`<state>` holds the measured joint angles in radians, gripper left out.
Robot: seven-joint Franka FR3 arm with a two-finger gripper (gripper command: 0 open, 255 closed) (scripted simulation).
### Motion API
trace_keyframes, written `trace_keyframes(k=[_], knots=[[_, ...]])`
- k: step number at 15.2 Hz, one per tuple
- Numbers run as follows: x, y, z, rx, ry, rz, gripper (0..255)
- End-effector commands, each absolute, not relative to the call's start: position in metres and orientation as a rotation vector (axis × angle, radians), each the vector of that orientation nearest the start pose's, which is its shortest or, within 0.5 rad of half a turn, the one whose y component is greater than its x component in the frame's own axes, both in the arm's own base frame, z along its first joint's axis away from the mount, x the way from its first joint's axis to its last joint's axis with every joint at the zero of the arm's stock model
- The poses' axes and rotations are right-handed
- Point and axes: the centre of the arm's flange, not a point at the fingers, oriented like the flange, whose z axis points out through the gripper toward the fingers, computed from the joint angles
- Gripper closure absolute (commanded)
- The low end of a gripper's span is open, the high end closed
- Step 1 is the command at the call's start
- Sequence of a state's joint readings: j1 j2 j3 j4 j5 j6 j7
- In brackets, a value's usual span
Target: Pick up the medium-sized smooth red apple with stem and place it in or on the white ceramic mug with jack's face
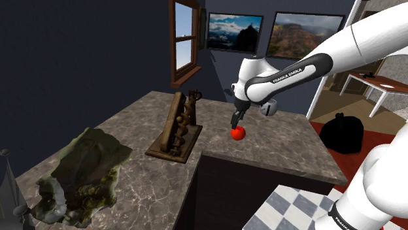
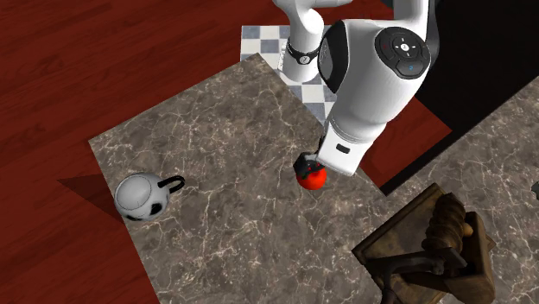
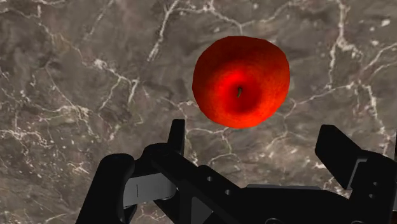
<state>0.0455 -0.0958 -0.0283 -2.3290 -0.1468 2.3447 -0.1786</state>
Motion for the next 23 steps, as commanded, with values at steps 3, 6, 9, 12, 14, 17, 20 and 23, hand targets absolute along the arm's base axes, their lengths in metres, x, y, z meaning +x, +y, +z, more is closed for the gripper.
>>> trace_keyframes(k=[3,6,9,12,14,17,20,23], knots=[[0.513,0.005,0.366,-3.218,-0.486,-0.172,0],[0.515,0.004,0.351,-3.218,-0.486,-0.172,0],[0.516,0.003,0.342,-3.218,-0.486,-0.172,0],[0.516,0.003,0.342,-3.218,-0.486,-0.172,0],[0.516,0.003,0.342,-3.218,-0.486,-0.172,0],[0.516,0.003,0.342,-3.218,-0.486,-0.172,255],[0.515,0.003,0.342,-3.218,-0.486,-0.172,255],[0.516,0.002,0.343,-3.218,-0.486,-0.172,255]])
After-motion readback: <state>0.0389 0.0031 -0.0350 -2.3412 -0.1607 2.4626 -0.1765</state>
